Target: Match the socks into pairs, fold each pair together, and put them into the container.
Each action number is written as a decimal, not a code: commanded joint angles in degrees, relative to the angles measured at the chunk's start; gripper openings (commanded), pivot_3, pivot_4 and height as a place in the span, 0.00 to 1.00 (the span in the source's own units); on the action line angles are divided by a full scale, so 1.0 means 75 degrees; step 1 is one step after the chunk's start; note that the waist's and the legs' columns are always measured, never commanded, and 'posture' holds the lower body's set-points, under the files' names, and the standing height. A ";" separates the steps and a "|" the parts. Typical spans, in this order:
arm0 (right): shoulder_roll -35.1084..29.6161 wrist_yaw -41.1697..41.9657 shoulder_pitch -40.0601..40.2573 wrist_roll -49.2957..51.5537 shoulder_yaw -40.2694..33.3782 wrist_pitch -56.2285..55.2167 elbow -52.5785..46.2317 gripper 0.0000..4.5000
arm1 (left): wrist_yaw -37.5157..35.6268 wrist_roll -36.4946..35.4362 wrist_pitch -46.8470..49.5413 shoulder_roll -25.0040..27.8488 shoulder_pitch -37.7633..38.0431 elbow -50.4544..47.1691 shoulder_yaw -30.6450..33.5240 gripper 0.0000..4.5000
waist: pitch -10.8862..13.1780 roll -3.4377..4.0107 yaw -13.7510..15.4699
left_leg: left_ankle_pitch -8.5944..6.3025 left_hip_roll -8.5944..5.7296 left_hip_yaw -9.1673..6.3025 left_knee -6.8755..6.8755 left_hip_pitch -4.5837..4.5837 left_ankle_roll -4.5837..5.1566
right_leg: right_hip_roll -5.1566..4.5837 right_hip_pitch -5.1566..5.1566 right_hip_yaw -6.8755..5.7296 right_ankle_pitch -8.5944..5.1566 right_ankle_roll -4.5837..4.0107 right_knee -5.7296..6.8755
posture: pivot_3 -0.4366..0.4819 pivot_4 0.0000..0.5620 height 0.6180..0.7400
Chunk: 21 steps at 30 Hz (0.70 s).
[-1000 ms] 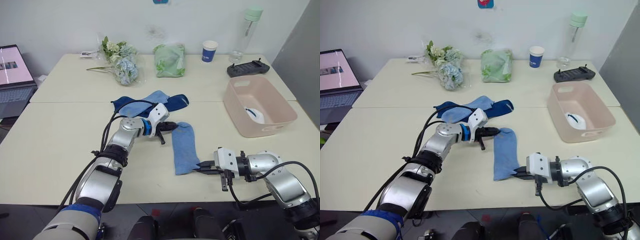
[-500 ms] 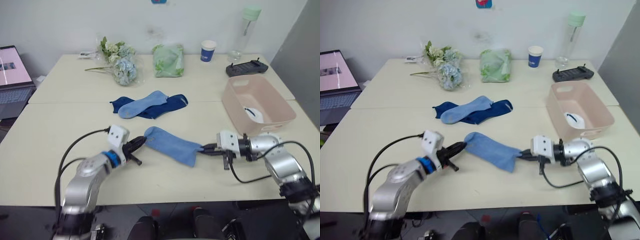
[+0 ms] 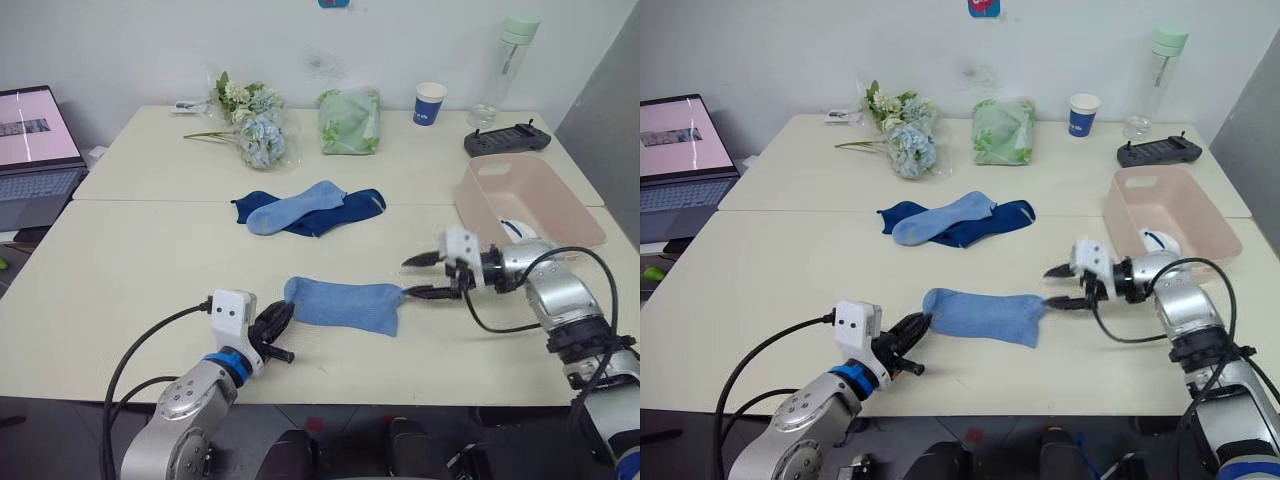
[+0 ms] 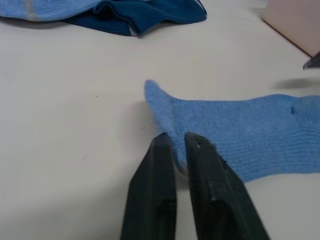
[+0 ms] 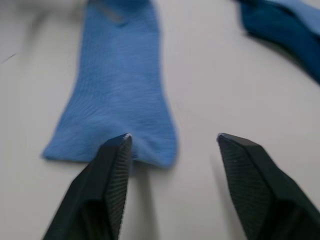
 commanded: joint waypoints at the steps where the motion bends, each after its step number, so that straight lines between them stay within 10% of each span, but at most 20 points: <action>1: -0.0256 -0.0603 0.0215 0.0528 -0.0794 0.1357 -0.0827 0.93 | -0.0190 -0.0428 -0.0024 0.0311 0.0109 -0.0487 0.0413 0.41 | 0.0000 0.0000 0.0002 | 0.0000 0.0001 -0.0002 -0.0001 -0.0001 0.0000 | 0.0000 0.0000 -0.0001 -0.0001 -0.0001 -0.0001 | 0.48 0.27 1.00; 6: -0.0385 -0.1416 0.1445 0.1318 -0.1262 0.3876 -0.2513 1.00 | -0.0786 -0.1144 0.0170 0.1272 -0.0326 -0.0181 0.1253 0.76 | -0.0001 0.0000 0.0008 | 0.0000 0.0003 0.0000 -0.0013 0.0001 0.0001 | -0.0001 -0.0001 -0.0003 -0.0005 -0.0007 -0.0002 | 0.48 0.27 1.00; 21: 0.0289 -0.2429 0.2159 0.1640 -0.0383 0.5239 -0.3525 1.00 | -0.2704 -0.0780 -0.0012 0.2956 -0.2992 0.3209 -0.0259 0.76 | -0.0002 0.0014 -0.0221 | 0.0001 -0.0004 0.0002 -0.0030 0.0017 0.0000 | 0.0013 -0.0003 -0.0010 -0.0009 -0.0017 0.0010 | 0.48 0.27 1.00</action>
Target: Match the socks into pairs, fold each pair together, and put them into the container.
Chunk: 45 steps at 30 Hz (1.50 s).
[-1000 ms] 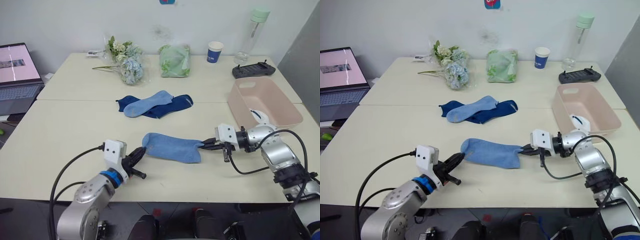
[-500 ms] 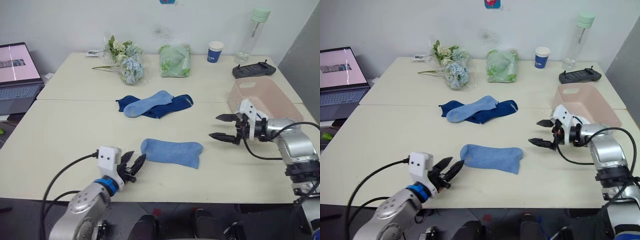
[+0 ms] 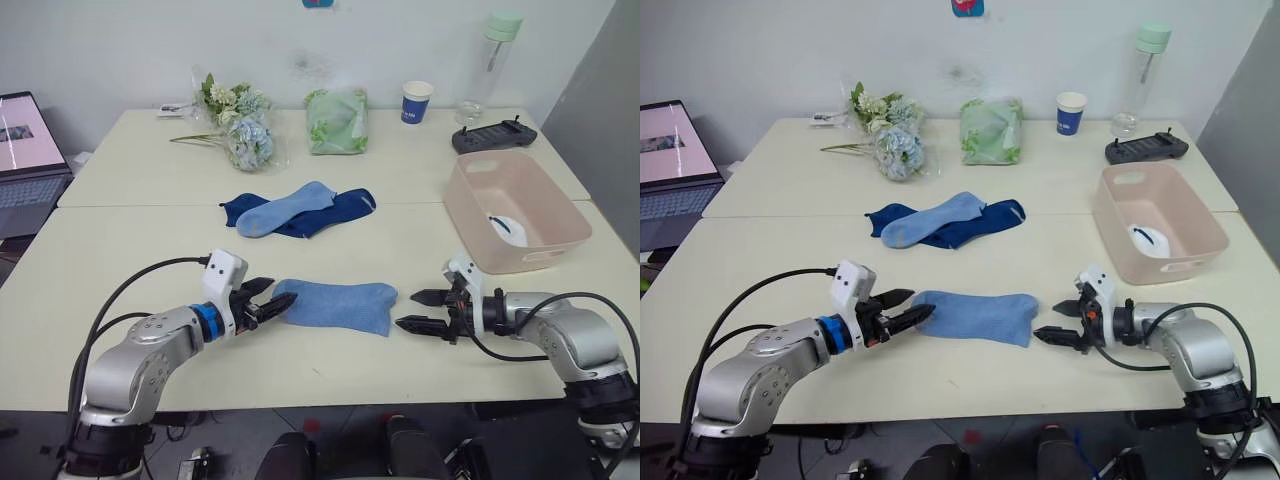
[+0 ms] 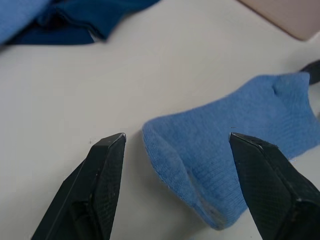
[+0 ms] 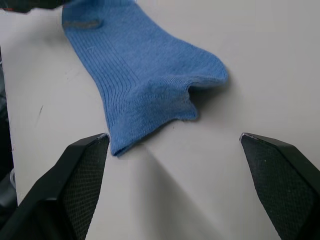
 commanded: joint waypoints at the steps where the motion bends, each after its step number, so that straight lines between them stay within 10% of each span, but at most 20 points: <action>1: 0.0088 -0.0130 -0.0128 -0.0114 0.0137 -0.0182 0.0255 1.00 | -0.0290 0.0326 -0.0490 0.0091 -0.0291 0.0423 -0.0228 0.76 | -0.0001 -0.0001 0.0001 | 0.0000 0.0000 -0.0001 0.0000 0.0000 0.0000 | 0.0000 0.0000 0.0000 0.0000 0.0000 -0.0001 | 0.48 0.27 1.00; 7: 0.0268 -0.0079 -0.0331 -0.0197 0.0425 -0.0477 0.0558 1.00 | -0.0518 0.0447 -0.0719 0.0029 -0.0365 0.0650 -0.0406 0.50 | -0.0002 -0.0002 -0.0012 | 0.0000 0.0003 -0.0003 0.0001 0.0001 0.0000 | 0.0000 0.0000 0.0000 0.0000 0.0000 0.0000 | 0.48 0.27 1.00; 14: 0.0235 0.0211 -0.0346 -0.0071 0.0437 -0.0444 0.0474 0.47 | -0.0444 0.0452 -0.0709 -0.0048 -0.0297 0.0583 -0.0313 0.00 | -0.0001 -0.0002 0.0004 | 0.0000 0.0003 -0.0008 -0.0001 -0.0004 0.0000 | -0.0003 -0.0005 -0.0002 0.0000 0.0001 -0.0004 | 0.48 0.27 1.00; 20: 0.0153 0.0429 -0.0426 0.0064 0.0380 -0.0339 0.0533 0.01 | -0.0336 0.0443 -0.0717 -0.0057 -0.0100 0.0392 -0.0208 0.00 | 0.0000 -0.0001 0.0007 | 0.0000 0.0003 -0.0009 -0.0001 -0.0005 0.0000 | -0.0007 -0.0006 -0.0001 0.0000 0.0001 -0.0003 | 0.48 0.27 1.00; 33: -0.0985 0.1138 -0.1016 0.0386 -0.0055 0.0010 0.1077 0.01 | 0.0953 -0.0256 -0.0173 -0.0866 0.1055 -0.1344 0.0611 0.00 | 0.0003 -0.0001 0.0022 | -0.0001 0.0011 -0.0007 -0.0001 -0.0006 0.0002 | -0.0012 -0.0003 0.0000 0.0000 0.0001 -0.0005 | 0.48 0.27 1.00; 45: -0.1390 0.1694 -0.1563 0.0054 0.0598 0.0133 0.1878 0.01 | 0.2329 0.0535 -0.0801 -0.2115 0.2016 -0.1982 -0.0363 0.00 | 0.0005 -0.0004 0.0061 | -0.0001 -0.0002 0.0005 -0.0001 -0.0006 0.0002 | -0.0009 0.0001 0.0002 -0.0001 0.0001 -0.0008 | 0.48 0.27 1.00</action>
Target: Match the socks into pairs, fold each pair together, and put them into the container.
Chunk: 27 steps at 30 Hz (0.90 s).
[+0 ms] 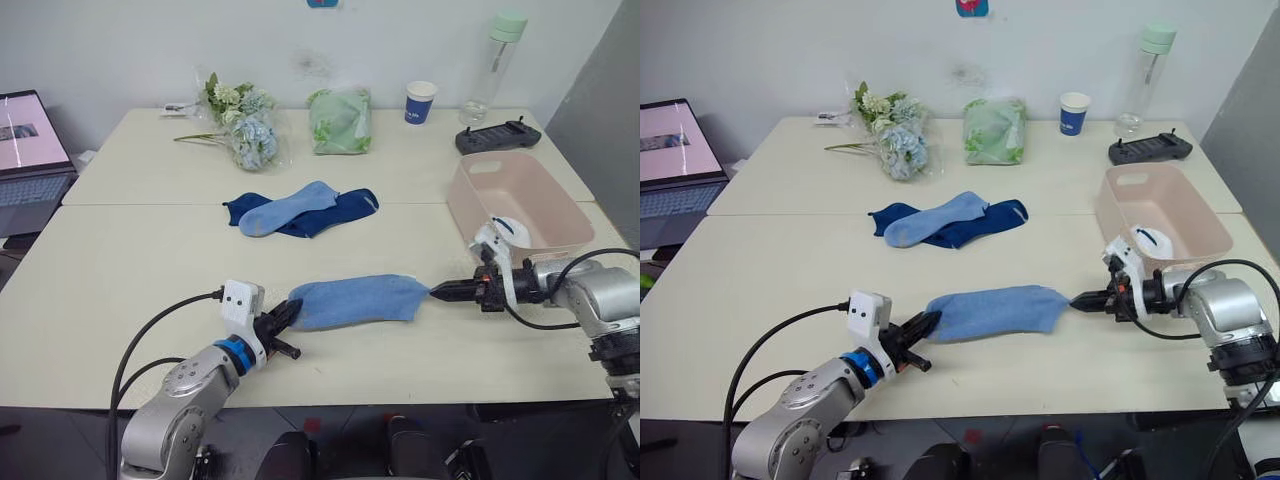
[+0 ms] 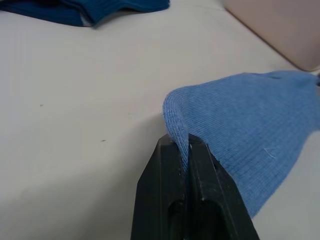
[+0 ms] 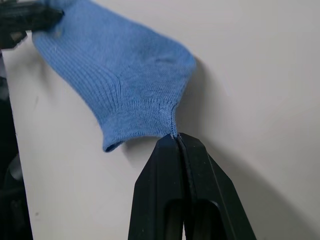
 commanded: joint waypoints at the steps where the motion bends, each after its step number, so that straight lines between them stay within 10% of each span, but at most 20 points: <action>1: -0.0019 0.0127 -0.0037 0.0095 -0.0119 0.0076 -0.0219 0.01 | -0.0021 0.0247 -0.0362 0.0057 0.0048 0.0045 -0.0098 0.00 | 0.0001 0.0001 -0.0002 | 0.0000 0.0000 0.0002 0.0001 -0.0001 0.0000 | -0.0001 -0.0001 0.0003 0.0000 0.0000 0.0000 | 0.48 0.27 1.00; 16: -0.0318 -0.0014 0.0829 0.0398 -0.0477 0.0403 -0.1405 0.01 | -0.0856 0.0256 -0.0728 0.0560 -0.0472 0.0980 -0.0073 0.00 | 0.0001 0.0000 0.0078 | 0.0000 0.0001 -0.0006 0.0001 -0.0003 0.0000 | -0.0003 0.0000 -0.0003 0.0000 0.0000 -0.0004 | 0.48 0.27 1.00; 21: -0.0293 -0.0296 0.1154 0.0457 -0.0765 0.0251 -0.1709 0.00 | -0.0927 0.0330 -0.0886 0.0605 -0.0550 0.1162 -0.0008 0.28 | 0.0001 0.0000 0.0115 | 0.0000 0.0001 -0.0004 0.0001 -0.0002 0.0000 | -0.0005 0.0000 -0.0002 0.0000 0.0001 -0.0006 | 0.48 0.27 1.00; 27: -0.0503 -0.0456 0.1424 0.0325 -0.1073 -0.0098 -0.1894 0.37 | -0.1493 0.0164 -0.1086 0.1070 -0.0568 0.1395 0.0323 0.69 | 0.0001 0.0001 0.0130 | 0.0000 0.0001 -0.0006 0.0000 -0.0002 0.0000 | -0.0002 -0.0001 -0.0006 0.0000 0.0001 -0.0004 | 0.48 0.27 1.00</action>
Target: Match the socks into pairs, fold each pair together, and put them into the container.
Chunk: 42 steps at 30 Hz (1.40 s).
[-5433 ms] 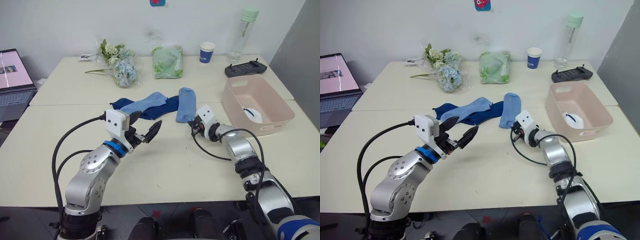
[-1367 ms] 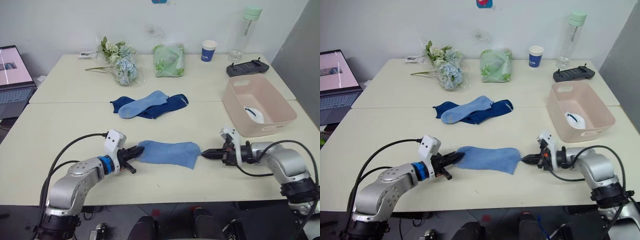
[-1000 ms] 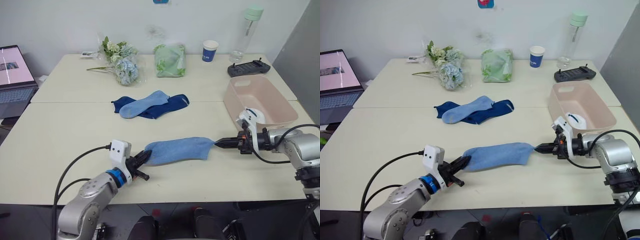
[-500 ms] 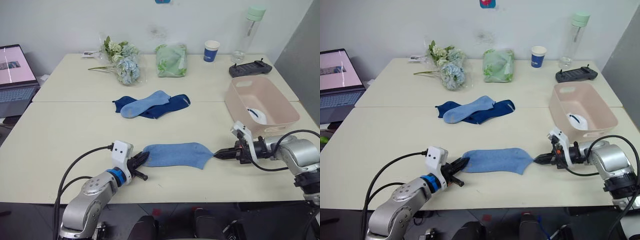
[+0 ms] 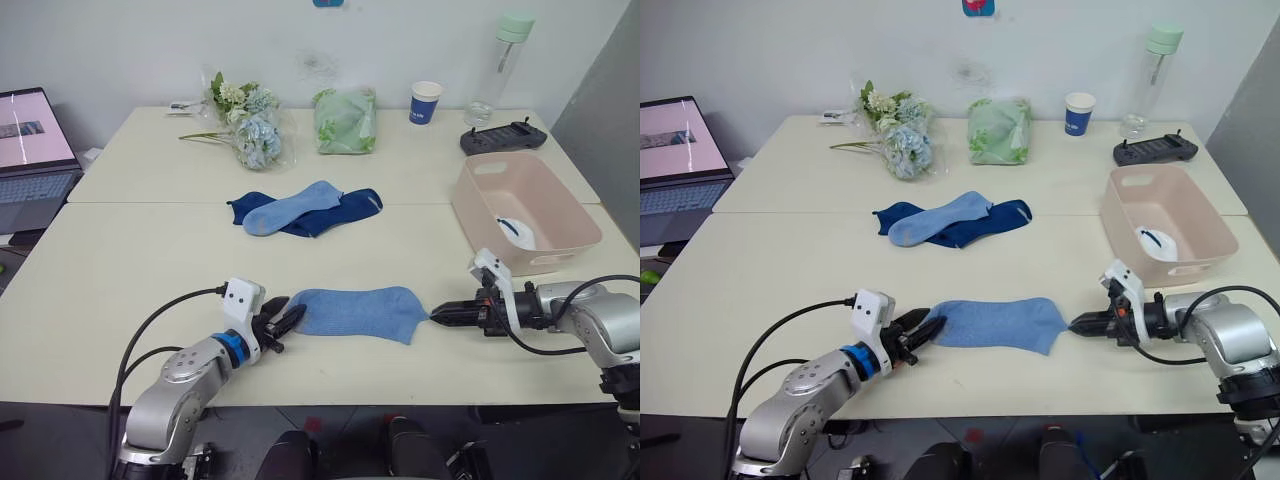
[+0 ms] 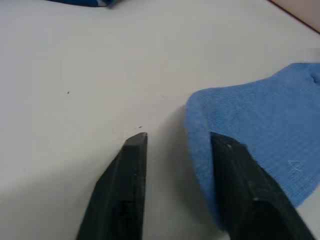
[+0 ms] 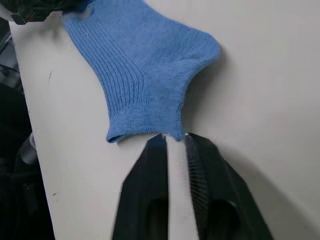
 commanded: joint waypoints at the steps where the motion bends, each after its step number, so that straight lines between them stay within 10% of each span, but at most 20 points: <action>1: -0.0256 0.0010 0.0113 -0.0070 -0.0226 -0.0310 -0.0273 0.46 | -0.0239 -0.0077 -0.0262 0.0163 -0.0116 0.0060 0.0294 0.76 | 0.0000 0.0000 0.0012 | 0.0000 0.0000 0.0001 0.0000 0.0000 0.0000 | -0.0001 0.0001 0.0001 0.0000 0.0000 -0.0002 | 0.48 0.27 1.00; 4: -0.0590 0.0131 0.0282 -0.0498 -0.0093 -0.1032 -0.0309 0.70 | -0.0382 -0.0153 -0.0292 0.0330 -0.0187 0.0116 0.0534 0.97 | 0.0000 0.0001 0.0025 | 0.0000 0.0000 0.0001 0.0001 -0.0001 0.0001 | -0.0001 0.0001 0.0001 0.0000 0.0000 -0.0002 | 0.48 0.27 1.00; 8: -0.0888 0.0538 0.0796 -0.0988 -0.0094 -0.2933 -0.1054 0.99 | -0.1456 -0.0026 -0.1115 0.1097 0.0237 -0.0290 0.0638 1.00 | 0.0001 0.0001 0.0000 | 0.0000 0.0001 0.0006 -0.0008 0.0001 -0.0001 | 0.0001 -0.0003 0.0000 -0.0002 0.0004 -0.0004 | 0.48 0.27 1.00; 15: -0.0216 0.0938 0.1040 -0.1101 0.0253 -0.4819 -0.1702 0.99 | -0.3337 0.1600 -0.4089 0.2691 0.0360 -0.0101 -0.0232 1.00 | 0.0009 0.0005 0.0001 | 0.0000 0.0011 0.0011 -0.0008 0.0005 -0.0001 | 0.0002 0.0010 -0.0001 -0.0003 0.0003 -0.0007 | 0.48 0.27 1.00; 23: 0.0158 0.0878 0.1337 -0.2333 0.1189 -0.6408 -0.1070 0.99 | -0.3033 0.4056 -0.7102 0.2558 -0.0962 0.2050 -0.1790 1.00 | 0.0015 0.0005 0.0048 | 0.0000 -0.0002 0.0010 -0.0010 0.0001 0.0000 | 0.0002 0.0008 -0.0007 -0.0002 0.0001 -0.0018 | 0.48 0.27 1.00; 37: 0.0520 0.0430 0.0945 -0.3248 0.1435 -0.7336 0.0108 0.03 | -0.2757 0.4531 -0.7688 0.2252 -0.1777 0.3624 -0.2341 0.13 | 0.0004 0.0019 0.0030 | -0.0024 -0.0001 0.0007 -0.0016 0.0121 0.0048 | 0.0004 0.0123 -0.0006 -0.0009 0.0013 -0.0007 | 0.48 0.27 1.00; 42: 0.0546 0.0430 0.0834 -0.3192 0.1381 -0.7384 0.0097 0.00 | -0.2798 0.4311 -0.7548 0.2193 -0.1769 0.3602 -0.2343 0.00 | 0.0000 0.0029 0.0032 | -0.0024 0.0000 0.0002 -0.0016 0.0122 0.0047 | 0.0006 0.0120 -0.0002 -0.0009 0.0013 -0.0005 | 0.48 0.27 1.00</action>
